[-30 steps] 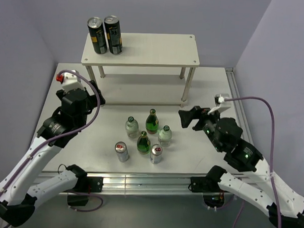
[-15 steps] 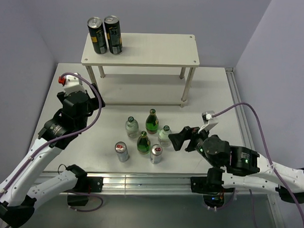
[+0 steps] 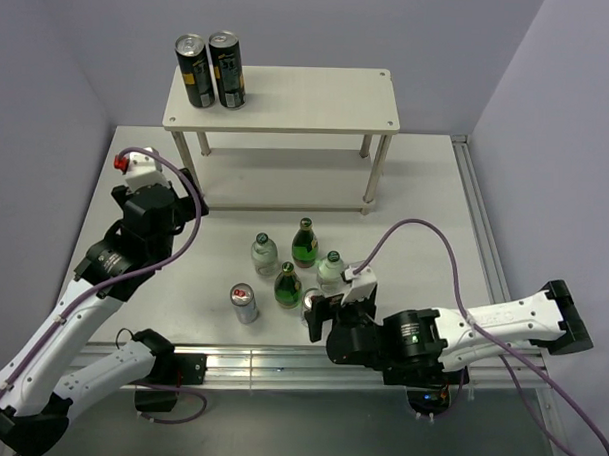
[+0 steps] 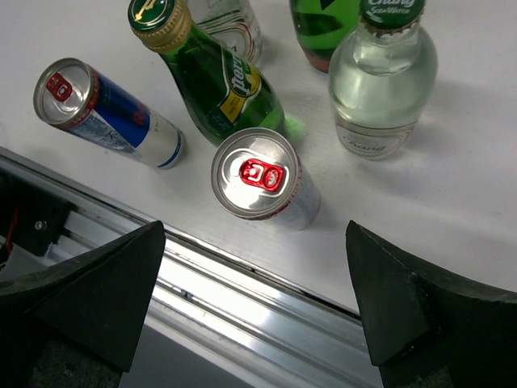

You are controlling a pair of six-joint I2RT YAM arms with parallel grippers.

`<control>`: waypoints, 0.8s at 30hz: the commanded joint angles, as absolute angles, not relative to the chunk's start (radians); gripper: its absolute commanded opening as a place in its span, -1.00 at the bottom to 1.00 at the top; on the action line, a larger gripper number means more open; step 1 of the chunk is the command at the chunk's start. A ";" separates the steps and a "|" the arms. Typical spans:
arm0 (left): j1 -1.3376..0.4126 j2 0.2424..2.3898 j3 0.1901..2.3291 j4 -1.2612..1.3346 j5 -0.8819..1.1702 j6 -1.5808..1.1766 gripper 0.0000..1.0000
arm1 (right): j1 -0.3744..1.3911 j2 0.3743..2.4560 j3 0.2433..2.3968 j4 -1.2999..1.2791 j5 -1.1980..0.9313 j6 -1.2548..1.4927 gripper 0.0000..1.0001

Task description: Place and organize the beverage onto the shelf

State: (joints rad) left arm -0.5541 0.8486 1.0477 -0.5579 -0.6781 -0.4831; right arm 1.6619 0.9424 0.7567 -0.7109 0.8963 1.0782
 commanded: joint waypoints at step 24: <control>-0.523 0.831 1.039 -0.520 -0.649 -0.462 0.99 | 1.598 1.324 0.597 -0.232 1.161 1.097 0.97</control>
State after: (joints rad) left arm -0.5301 0.8402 1.0382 -0.5541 -0.6662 -0.4824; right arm 1.6009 1.3182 0.6136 -0.3145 1.0309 1.0763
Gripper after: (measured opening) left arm 0.993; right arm 0.989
